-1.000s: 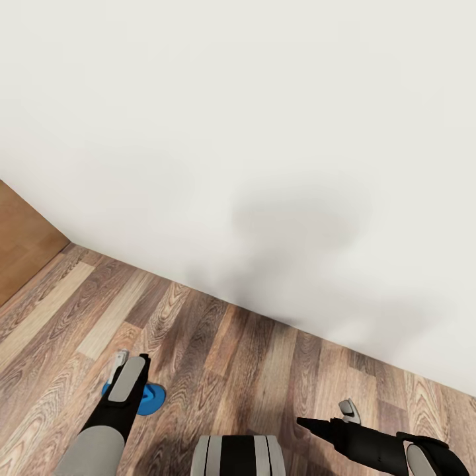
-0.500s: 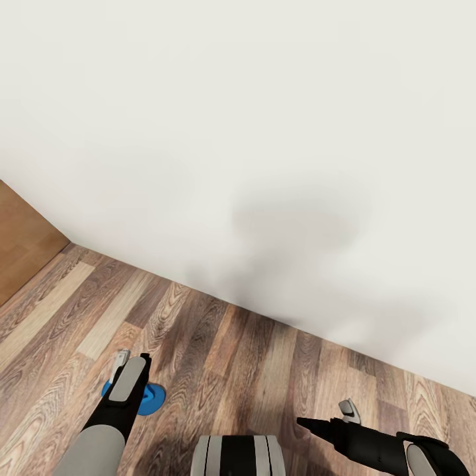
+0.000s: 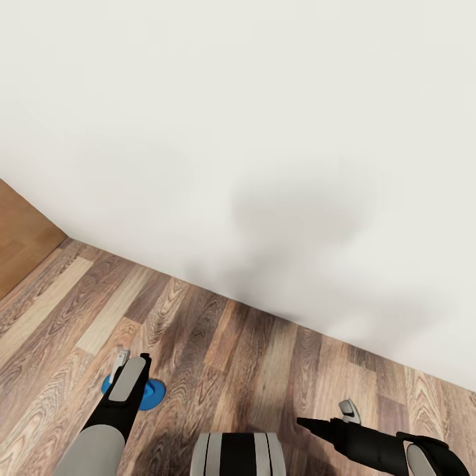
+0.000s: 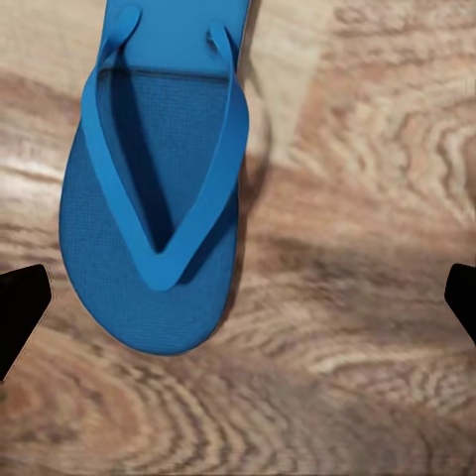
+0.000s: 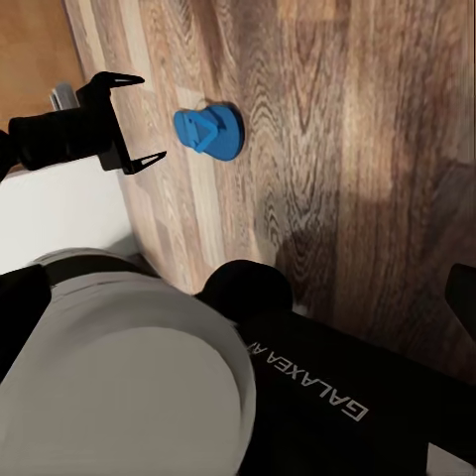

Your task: In the bedroom, move the book from the bed onto either nightstand, and place the two sandals side by side next to the bed.

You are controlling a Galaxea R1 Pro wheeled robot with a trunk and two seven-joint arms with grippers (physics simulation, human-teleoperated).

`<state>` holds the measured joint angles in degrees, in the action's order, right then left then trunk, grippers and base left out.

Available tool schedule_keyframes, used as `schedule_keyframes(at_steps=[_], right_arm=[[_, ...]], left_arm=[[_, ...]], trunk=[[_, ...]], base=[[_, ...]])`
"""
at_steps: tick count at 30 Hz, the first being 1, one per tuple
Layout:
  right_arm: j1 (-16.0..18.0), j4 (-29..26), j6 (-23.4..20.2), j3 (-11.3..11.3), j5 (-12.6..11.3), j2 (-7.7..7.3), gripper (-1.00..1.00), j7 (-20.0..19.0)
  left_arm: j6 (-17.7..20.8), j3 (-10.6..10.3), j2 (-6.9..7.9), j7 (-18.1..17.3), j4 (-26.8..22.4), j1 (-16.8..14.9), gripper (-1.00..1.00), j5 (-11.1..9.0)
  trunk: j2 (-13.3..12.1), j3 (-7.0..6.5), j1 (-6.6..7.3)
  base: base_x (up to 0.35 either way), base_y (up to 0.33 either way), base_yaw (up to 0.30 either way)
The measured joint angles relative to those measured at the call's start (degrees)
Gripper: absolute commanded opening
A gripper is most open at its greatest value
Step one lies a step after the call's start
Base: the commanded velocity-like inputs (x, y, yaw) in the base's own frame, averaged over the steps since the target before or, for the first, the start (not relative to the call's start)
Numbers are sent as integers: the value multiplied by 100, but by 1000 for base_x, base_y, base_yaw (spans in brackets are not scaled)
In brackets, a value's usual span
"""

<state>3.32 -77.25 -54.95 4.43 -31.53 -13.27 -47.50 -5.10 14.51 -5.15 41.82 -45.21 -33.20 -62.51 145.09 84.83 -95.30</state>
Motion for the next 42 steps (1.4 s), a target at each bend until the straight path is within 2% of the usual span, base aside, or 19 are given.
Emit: schedule_keyframes(at_steps=[4,17,35,42], right_arm=[[0,0,0,0,0,0,100,0],[0,0,-1,0,-2,0,100,0],[0,0,0,0,0,0,100,0],[0,0,-1,0,-2,0,100,0]], left_arm=[[0,0,0,0,-2,0,100,0],[0,0,0,0,-9,0,100,1],[0,0,0,0,-19,0,100,3],[0,0,1,0,-25,0,100,4]], trunk=[[5,89,-10],[6,89,-10],[30,488,-57],[30,488,-56]], base=[[0,0,0],[0,0,0],[0,0,0],[0,0,0]])
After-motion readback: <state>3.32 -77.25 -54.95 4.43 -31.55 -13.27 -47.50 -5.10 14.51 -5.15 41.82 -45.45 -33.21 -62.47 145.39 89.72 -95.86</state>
